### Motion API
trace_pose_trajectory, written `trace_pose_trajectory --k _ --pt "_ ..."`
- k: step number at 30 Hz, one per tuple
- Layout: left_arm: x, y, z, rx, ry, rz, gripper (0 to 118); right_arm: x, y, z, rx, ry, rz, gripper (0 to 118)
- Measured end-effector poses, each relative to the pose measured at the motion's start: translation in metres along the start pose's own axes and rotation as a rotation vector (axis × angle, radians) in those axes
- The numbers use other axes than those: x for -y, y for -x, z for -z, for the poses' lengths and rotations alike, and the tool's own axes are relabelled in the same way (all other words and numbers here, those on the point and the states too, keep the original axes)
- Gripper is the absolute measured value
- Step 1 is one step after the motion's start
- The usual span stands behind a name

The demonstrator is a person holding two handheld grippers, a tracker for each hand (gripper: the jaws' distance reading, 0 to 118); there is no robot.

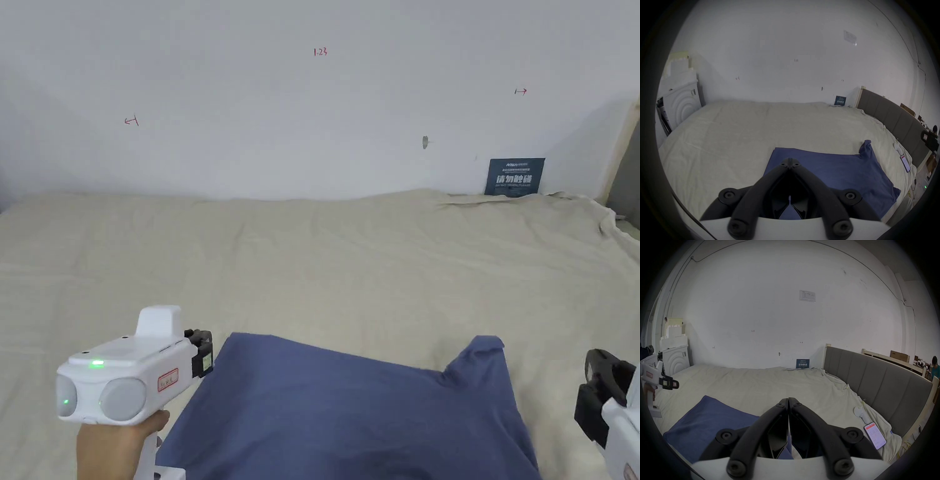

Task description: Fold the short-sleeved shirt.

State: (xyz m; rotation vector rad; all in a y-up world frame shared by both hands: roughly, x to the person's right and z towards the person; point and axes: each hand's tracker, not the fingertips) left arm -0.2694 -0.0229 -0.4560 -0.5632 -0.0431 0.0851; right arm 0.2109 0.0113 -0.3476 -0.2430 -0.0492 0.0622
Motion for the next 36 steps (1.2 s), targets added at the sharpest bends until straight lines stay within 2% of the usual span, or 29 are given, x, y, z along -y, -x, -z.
trace_pose_trajectory --k 7,8,9,10,11,12,14,15,20,22,23,24,25,26,27,30,33,34,35,36 --pt "-0.028 0.011 0.122 -0.024 0.142 0.045 0 0.004 0.004 0.052 0.003 0.041 -0.007 0" --pt "-0.032 0.014 0.142 -0.016 0.183 0.032 8 0.006 0.005 0.059 0.005 0.048 -0.01 0" --pt "-0.035 0.017 0.159 -0.029 0.227 0.03 21 0.007 0.005 0.065 0.005 0.055 -0.012 0" --pt "-0.035 0.018 0.173 -0.043 0.271 0.022 40 0.009 0.006 0.071 0.005 0.063 -0.012 0" --pt "-0.034 0.02 0.187 -0.069 0.289 0.017 67 0.012 0.006 0.077 0.006 0.07 -0.013 0" --pt "-0.033 0.022 0.2 -0.08 0.302 0.026 80 0.014 0.007 0.082 0.007 0.077 -0.014 0" --pt "-0.027 0.023 0.219 -0.102 0.346 0.048 99 0.018 0.007 0.092 0.007 0.094 -0.014 0" --pt "-0.024 0.025 0.229 -0.112 0.371 0.055 100 0.02 0.007 0.096 0.008 0.102 -0.016 0" --pt "-0.009 0.03 0.261 -0.12 0.467 0.037 96 0.031 0.007 0.11 0.015 0.134 -0.027 0" --pt "-0.005 0.026 0.262 -0.114 0.492 0.041 78 0.033 0.006 0.114 0.013 0.148 -0.031 0" --pt "-0.005 0.026 0.262 -0.112 0.489 0.042 74 0.034 0.005 0.116 0.011 0.157 -0.031 0" --pt "-0.006 0.023 0.259 -0.115 0.484 0.045 61 0.035 0.004 0.117 0.009 0.167 -0.03 0" --pt "-0.007 0.021 0.255 -0.114 0.473 0.055 36 0.036 0.003 0.119 0.005 0.179 -0.026 0" --pt "-0.008 0.017 0.249 -0.105 0.446 0.049 4 0.036 0.001 0.122 0.004 0.194 -0.017 0" --pt "-0.008 0.015 0.248 -0.046 0.443 0.032 3 0.036 0.0 0.124 0.005 0.209 -0.016 0" --pt "-0.006 0.011 0.239 -0.053 0.443 0.045 1 0.037 -0.003 0.138 0.002 0.248 -0.021 0" --pt "-0.013 0.009 0.216 -0.046 0.364 0.031 0 0.039 -0.009 0.161 -0.038 0.323 0.027 1" --pt "-0.017 0.008 0.207 -0.024 0.353 0.021 0 0.04 -0.01 0.172 -0.048 0.361 0.037 5" --pt "-0.02 0.008 0.199 -0.013 0.351 0.026 0 0.042 -0.012 0.182 -0.058 0.409 0.035 21" --pt "-0.022 0.007 0.191 -0.007 0.345 0.039 0 0.044 -0.013 0.194 -0.086 0.457 0.07 41"
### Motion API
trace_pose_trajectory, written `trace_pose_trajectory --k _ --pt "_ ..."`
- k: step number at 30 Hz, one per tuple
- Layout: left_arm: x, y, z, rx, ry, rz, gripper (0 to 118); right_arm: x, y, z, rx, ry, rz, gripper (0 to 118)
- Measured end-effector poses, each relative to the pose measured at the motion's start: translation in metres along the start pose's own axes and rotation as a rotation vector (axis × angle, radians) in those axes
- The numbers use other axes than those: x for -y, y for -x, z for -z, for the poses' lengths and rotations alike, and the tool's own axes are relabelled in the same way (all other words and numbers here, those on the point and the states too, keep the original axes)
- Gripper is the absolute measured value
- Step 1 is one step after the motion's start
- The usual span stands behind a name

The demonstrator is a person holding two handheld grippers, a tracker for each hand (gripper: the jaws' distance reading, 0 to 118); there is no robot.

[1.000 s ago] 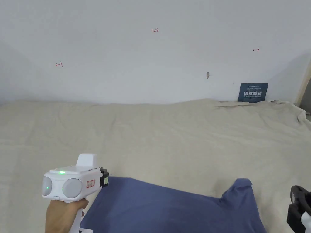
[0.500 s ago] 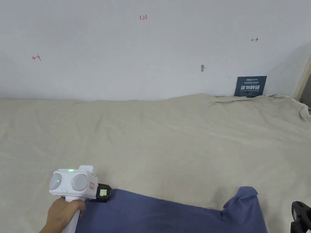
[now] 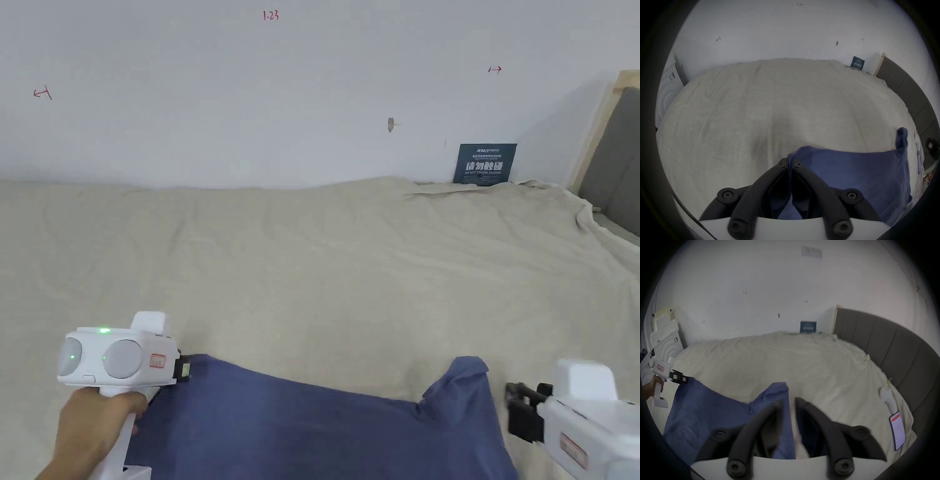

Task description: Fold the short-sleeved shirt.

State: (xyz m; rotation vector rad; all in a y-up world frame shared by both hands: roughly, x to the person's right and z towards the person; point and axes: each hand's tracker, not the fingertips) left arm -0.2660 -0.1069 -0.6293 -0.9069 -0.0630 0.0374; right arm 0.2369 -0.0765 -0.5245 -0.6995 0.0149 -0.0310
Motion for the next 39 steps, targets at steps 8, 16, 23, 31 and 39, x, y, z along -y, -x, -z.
trace_pose_trajectory --k 8,16,23,31,39 --pt "0.0 0.002 -0.038 0.001 -0.038 0.049 0 0.009 0.0 0.071 -0.03 0.23 0.009 91" --pt "0.003 0.003 -0.042 -0.008 -0.039 0.041 0 0.024 0.007 0.093 -0.036 0.3 0.06 54" --pt "0.009 0.001 -0.041 -0.014 -0.03 0.026 0 0.026 0.006 0.087 -0.074 0.277 0.103 4" --pt "0.014 0.004 -0.074 -0.033 -0.091 0.014 0 -0.011 0.015 0.006 -0.143 0.055 0.043 4" --pt "-0.014 0.009 -0.159 -0.06 -0.252 -0.004 0 -0.079 0.033 -0.084 -0.201 -0.177 -0.042 4"
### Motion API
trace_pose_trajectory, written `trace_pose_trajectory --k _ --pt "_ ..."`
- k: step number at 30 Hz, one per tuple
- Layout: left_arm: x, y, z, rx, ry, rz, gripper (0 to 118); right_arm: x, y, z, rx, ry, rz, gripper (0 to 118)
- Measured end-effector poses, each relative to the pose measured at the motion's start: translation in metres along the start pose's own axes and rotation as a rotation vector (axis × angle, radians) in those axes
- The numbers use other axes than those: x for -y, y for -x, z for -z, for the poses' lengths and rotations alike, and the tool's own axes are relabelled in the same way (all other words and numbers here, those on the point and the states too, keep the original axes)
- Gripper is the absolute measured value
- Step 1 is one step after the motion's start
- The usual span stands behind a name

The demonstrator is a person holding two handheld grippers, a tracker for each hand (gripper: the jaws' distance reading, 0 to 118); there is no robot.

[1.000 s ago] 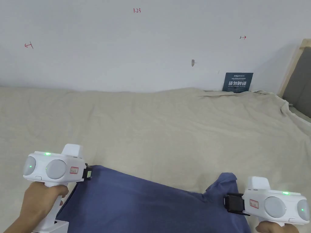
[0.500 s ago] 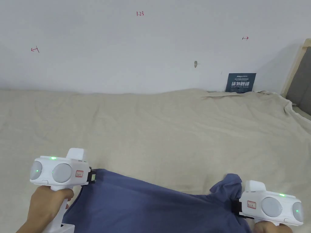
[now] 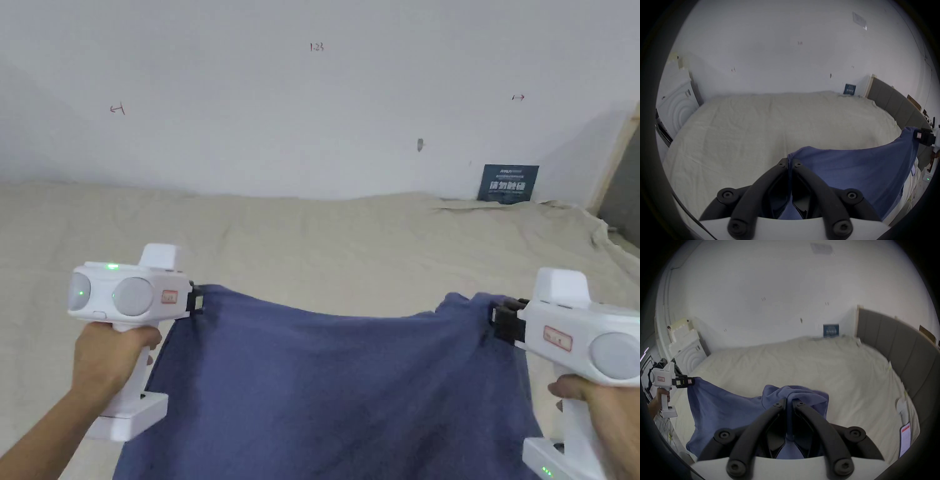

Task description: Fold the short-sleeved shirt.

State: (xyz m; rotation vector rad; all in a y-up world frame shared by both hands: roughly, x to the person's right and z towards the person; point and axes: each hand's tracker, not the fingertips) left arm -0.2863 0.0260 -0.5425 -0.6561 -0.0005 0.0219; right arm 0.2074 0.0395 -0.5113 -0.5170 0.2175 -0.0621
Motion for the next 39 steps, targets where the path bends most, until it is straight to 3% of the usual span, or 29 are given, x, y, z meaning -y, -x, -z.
trace_pose_trajectory --k 14,26,32,36,37,39 --pt "-0.155 0.021 -0.152 -0.097 -0.339 0.008 0 -0.169 0.035 -0.074 -0.017 -0.312 -0.104 4" --pt "-0.252 0.022 -0.187 -0.167 -0.486 0.064 0 -0.29 0.062 -0.097 0.013 -0.506 -0.207 4" --pt "-0.249 0.025 -0.156 -0.173 -0.476 0.077 0 -0.279 0.058 -0.074 0.001 -0.51 -0.231 4" --pt "-0.226 0.026 -0.114 -0.18 -0.409 0.112 0 -0.244 0.047 -0.04 -0.009 -0.442 -0.21 4" --pt "-0.218 0.025 -0.103 -0.182 -0.389 0.118 0 -0.221 0.064 -0.047 -0.005 -0.419 -0.204 4" --pt "-0.203 0.026 -0.081 -0.172 -0.334 0.117 0 -0.199 0.063 -0.033 -0.004 -0.365 -0.184 4"
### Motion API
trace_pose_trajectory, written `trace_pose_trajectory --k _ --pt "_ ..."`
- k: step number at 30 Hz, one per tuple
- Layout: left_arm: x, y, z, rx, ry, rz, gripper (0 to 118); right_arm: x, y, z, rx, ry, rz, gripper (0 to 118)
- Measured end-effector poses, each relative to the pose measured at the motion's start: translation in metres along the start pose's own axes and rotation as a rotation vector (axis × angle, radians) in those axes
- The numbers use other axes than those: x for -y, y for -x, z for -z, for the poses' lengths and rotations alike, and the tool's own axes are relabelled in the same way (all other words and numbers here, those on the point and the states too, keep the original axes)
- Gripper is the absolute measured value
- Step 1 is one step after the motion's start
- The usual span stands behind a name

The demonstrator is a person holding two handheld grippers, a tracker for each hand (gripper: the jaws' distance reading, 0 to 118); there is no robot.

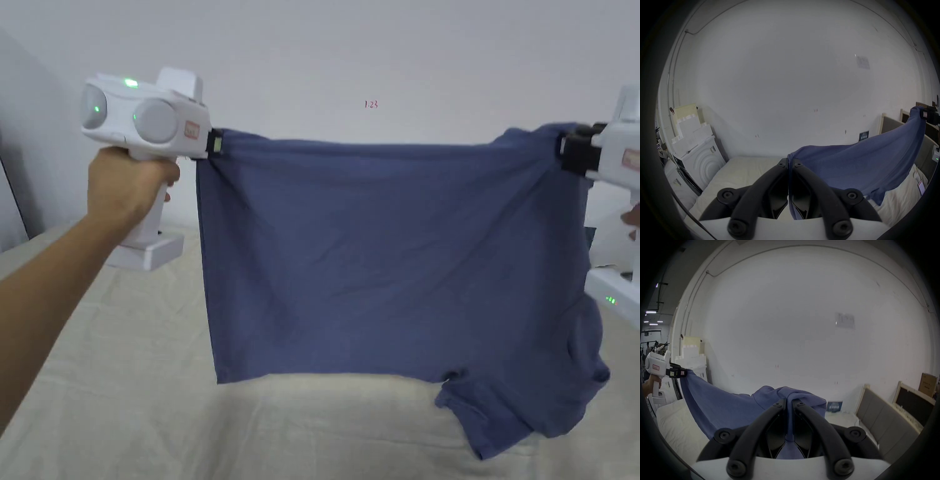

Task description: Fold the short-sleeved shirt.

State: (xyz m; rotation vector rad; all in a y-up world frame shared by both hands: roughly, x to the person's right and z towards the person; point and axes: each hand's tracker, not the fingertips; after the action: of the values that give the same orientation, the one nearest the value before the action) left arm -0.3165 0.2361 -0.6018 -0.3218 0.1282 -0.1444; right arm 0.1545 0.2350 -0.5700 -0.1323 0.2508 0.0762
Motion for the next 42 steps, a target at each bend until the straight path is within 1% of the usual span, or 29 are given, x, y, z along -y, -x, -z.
trace_pose_trajectory --k 2,4,6,9,10,15,20,26,31,37,40,42 --pt "0.022 -0.007 0.012 -0.002 0.026 0.013 0 0.027 0.003 0.004 -0.002 0.045 0.016 4" --pt "0.042 -0.012 0.019 0.008 0.069 0.007 0 0.05 0.008 0.005 0.004 0.087 0.014 4" --pt "0.062 -0.016 0.026 0.017 0.1 0.009 0 0.071 -0.02 0.037 0.003 0.121 0.027 4" --pt "0.092 -0.022 0.025 0.02 0.144 0.019 0 0.098 -0.019 0.035 -0.006 0.166 0.033 4" --pt "0.102 -0.023 0.025 0.024 0.154 0.018 0 0.109 -0.027 0.042 -0.009 0.178 0.037 4" --pt "0.156 -0.022 0.008 0.043 0.207 -0.001 0 0.153 -0.023 0.024 -0.038 0.236 0.039 4" --pt "0.218 -0.02 -0.026 0.064 0.272 0.006 0 0.202 -0.015 -0.012 -0.073 0.297 0.092 4" --pt "0.3 -0.009 -0.066 0.077 0.364 -0.034 0 0.255 0.003 -0.068 -0.119 0.372 0.142 4" --pt "0.361 -0.003 -0.107 0.078 0.435 -0.082 0 0.29 0.021 -0.118 -0.146 0.425 0.143 4" --pt "0.417 -0.003 -0.152 0.082 0.502 -0.112 0 0.334 0.037 -0.174 -0.158 0.505 0.168 4" --pt "0.438 -0.003 -0.167 0.084 0.532 -0.127 0 0.356 0.043 -0.198 -0.156 0.552 0.205 4" --pt "0.449 -0.003 -0.175 0.08 0.546 -0.132 0 0.369 0.047 -0.213 -0.155 0.574 0.211 4"
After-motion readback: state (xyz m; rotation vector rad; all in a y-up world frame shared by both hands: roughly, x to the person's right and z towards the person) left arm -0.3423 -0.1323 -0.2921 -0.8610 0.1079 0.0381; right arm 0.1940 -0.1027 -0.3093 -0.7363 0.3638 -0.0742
